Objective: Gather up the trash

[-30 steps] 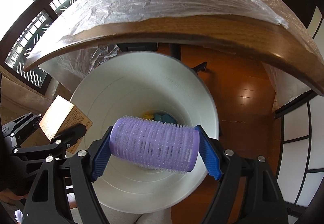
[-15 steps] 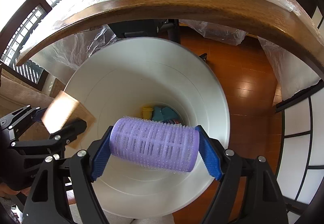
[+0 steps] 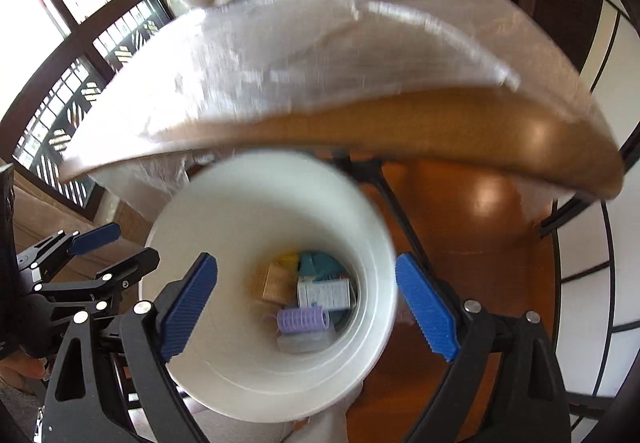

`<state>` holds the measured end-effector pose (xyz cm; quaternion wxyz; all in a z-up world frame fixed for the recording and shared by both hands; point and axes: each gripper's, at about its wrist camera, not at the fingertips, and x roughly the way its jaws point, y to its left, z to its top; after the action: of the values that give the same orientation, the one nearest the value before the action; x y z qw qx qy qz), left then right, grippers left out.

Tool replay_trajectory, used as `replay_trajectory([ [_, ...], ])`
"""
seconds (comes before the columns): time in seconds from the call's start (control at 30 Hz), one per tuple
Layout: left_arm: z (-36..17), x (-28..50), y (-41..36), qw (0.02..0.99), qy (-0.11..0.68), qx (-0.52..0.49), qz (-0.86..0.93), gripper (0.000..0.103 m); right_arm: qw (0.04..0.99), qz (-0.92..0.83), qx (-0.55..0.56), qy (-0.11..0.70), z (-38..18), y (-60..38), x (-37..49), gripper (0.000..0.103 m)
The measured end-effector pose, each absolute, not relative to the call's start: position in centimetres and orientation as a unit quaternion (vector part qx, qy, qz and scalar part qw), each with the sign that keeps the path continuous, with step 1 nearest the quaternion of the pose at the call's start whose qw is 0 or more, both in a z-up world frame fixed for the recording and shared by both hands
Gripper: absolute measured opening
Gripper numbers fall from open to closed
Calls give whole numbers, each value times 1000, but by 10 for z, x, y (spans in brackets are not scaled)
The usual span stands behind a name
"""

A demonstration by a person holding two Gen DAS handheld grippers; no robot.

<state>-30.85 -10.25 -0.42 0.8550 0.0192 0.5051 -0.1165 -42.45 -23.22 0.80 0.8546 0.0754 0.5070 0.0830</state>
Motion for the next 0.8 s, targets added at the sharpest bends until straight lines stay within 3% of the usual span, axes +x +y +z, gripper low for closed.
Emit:
replay_trajectory([
  [0.1,27,-297,-96,880,465,10,-98,86,879,83,75,463,43,-244,-411,95],
  [0.33,71,-227,-66,911,411,-5,-48,86,911,45,55,405,88,-262,-337,95],
  [0.8,44,-55,-24,903,428,5,-32,86,907,-70,24,415,60,-314,-168,95],
])
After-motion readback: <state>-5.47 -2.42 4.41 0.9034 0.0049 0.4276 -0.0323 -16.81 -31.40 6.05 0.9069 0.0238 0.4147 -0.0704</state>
